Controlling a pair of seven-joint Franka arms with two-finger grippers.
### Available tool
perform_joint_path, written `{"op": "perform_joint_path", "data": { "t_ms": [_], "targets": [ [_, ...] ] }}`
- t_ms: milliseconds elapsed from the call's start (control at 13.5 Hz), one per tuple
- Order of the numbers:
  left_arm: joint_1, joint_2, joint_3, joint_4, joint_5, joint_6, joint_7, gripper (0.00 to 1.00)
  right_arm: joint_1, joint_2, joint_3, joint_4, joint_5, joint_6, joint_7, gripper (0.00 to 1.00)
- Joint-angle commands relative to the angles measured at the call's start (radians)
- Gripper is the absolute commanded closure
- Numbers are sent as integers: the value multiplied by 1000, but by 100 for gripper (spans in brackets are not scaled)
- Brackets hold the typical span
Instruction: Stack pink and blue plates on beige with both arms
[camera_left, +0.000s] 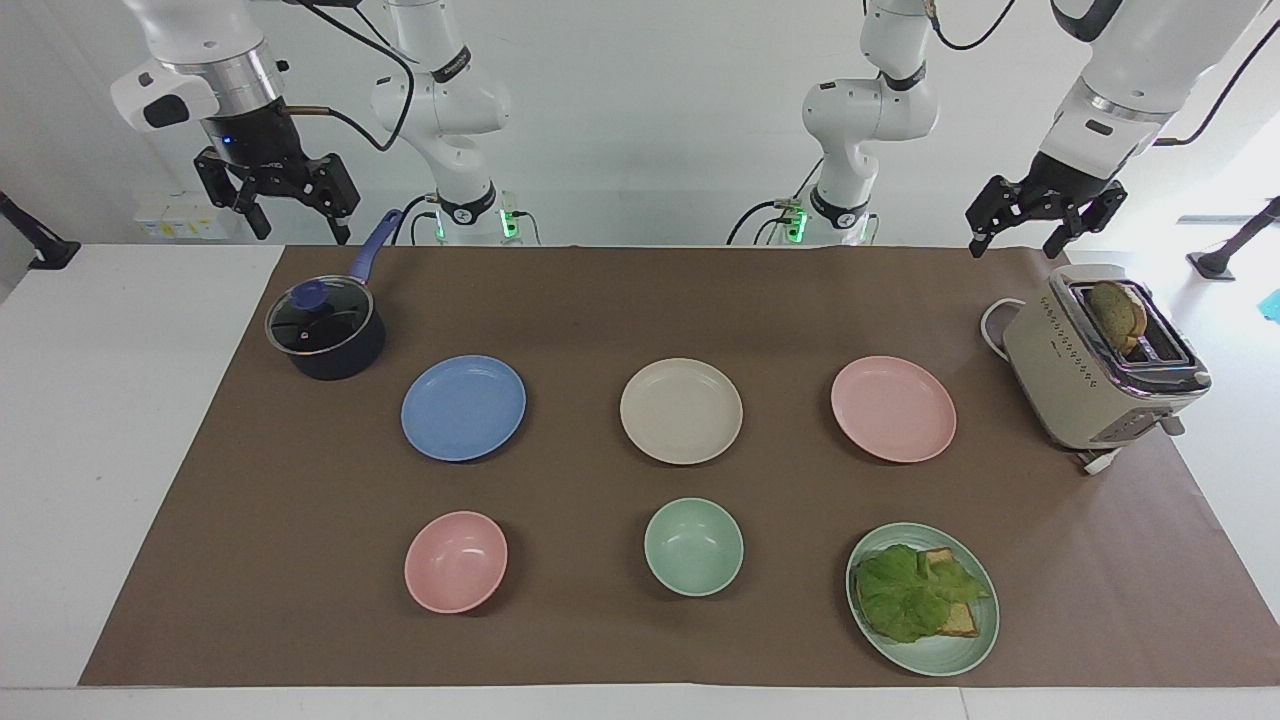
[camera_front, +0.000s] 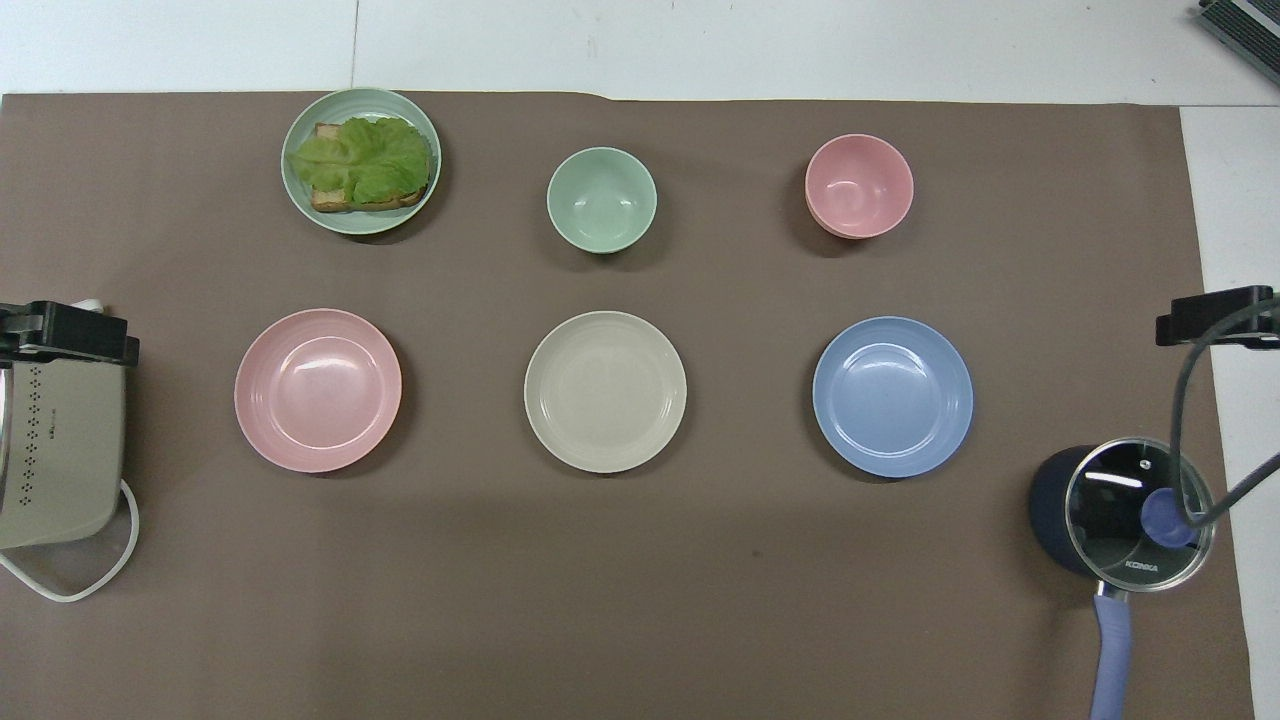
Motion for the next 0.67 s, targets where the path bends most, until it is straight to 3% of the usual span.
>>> {"op": "perform_joint_path", "data": {
  "t_ms": [0,148,591],
  "targets": [
    [9,-22,-4,-9,15,-27,10,0,-17,-5,5,-10,18,17,-25,0],
    [10,-28,-2,-25,15,-24,10,0,-17,-5,5,-10,18,17,-25,0],
    [65,-36,2,-249,14,118,9,0,-17,-5,5,-10,18,17,-26,0]
  ]
}}
